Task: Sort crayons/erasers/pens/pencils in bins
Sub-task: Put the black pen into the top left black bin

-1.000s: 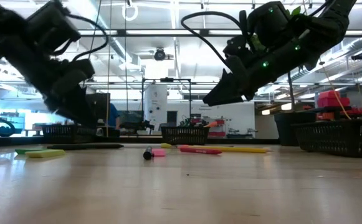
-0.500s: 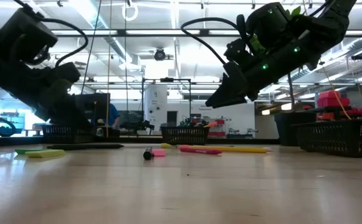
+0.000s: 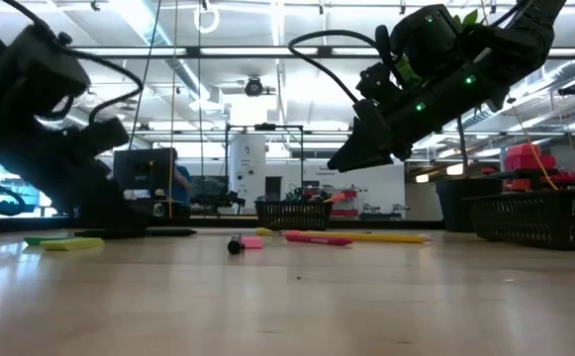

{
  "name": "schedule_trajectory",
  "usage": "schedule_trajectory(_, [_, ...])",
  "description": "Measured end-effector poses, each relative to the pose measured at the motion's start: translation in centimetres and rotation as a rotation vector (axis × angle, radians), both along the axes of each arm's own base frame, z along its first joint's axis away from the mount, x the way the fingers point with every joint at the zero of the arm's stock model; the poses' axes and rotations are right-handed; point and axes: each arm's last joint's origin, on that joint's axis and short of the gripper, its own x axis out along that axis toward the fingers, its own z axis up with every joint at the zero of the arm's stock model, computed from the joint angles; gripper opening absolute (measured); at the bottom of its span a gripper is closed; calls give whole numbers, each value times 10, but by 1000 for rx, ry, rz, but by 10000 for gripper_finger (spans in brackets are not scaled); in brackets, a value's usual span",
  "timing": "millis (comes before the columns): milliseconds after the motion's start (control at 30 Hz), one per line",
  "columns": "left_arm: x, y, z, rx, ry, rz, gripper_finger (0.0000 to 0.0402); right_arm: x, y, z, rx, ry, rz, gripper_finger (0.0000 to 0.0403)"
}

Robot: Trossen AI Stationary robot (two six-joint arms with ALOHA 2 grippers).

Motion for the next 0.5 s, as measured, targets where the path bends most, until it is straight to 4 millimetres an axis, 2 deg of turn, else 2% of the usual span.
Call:
schedule_trajectory(200, [5, 1, -15, -14, 21, 87, 147, -1, 0, -2, 8, 14, -4, 193])
schedule_trajectory(300, [6, 1, -16, -16, 19, 94, 137, -1, 0, -2, 6, 15, -2, 193])
schedule_trajectory(500, [7, 0, -16, -18, 30, 64, 73, -1, 0, -2, 8, 24, -1, 193])
